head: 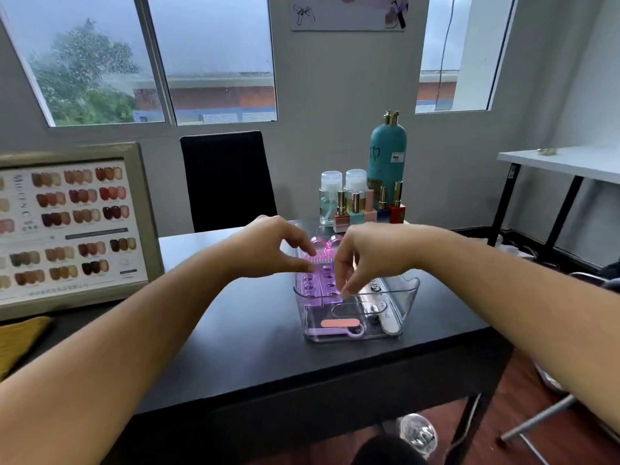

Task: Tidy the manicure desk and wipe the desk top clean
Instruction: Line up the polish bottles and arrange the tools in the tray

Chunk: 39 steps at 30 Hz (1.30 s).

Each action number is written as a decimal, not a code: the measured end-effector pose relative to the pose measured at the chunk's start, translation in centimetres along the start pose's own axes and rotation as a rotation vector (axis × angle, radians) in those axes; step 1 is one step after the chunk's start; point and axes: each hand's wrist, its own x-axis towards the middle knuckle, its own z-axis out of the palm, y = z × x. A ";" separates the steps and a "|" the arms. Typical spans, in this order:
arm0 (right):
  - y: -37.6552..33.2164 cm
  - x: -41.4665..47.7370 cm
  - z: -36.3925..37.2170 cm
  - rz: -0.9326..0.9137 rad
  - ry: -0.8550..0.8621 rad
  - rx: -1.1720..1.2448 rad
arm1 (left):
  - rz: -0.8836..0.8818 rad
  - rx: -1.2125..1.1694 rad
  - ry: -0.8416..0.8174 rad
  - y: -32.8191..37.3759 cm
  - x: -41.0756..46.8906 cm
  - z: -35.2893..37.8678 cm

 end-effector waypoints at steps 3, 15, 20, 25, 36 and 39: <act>-1.0 0.7 0.8 -0.003 -0.139 -0.093 | -0.031 -0.108 0.046 -1.0 -1.7 1.0; -1.3 2.4 1.9 0.045 -0.100 -0.187 | -0.045 -0.410 0.269 -1.4 -3.6 4.7; -0.6 2.4 2.4 0.013 -0.001 -0.183 | -0.067 -0.481 0.343 -1.2 -4.0 5.9; -0.6 2.0 2.3 -0.010 -0.017 -0.115 | -0.066 -0.508 0.330 -1.1 -4.4 6.0; -1.1 2.2 2.4 0.028 -0.058 -0.093 | -0.064 -0.525 0.338 -1.1 -4.5 6.1; -1.0 2.3 2.6 0.023 -0.025 -0.091 | -0.065 -0.518 0.335 -1.1 -4.5 6.1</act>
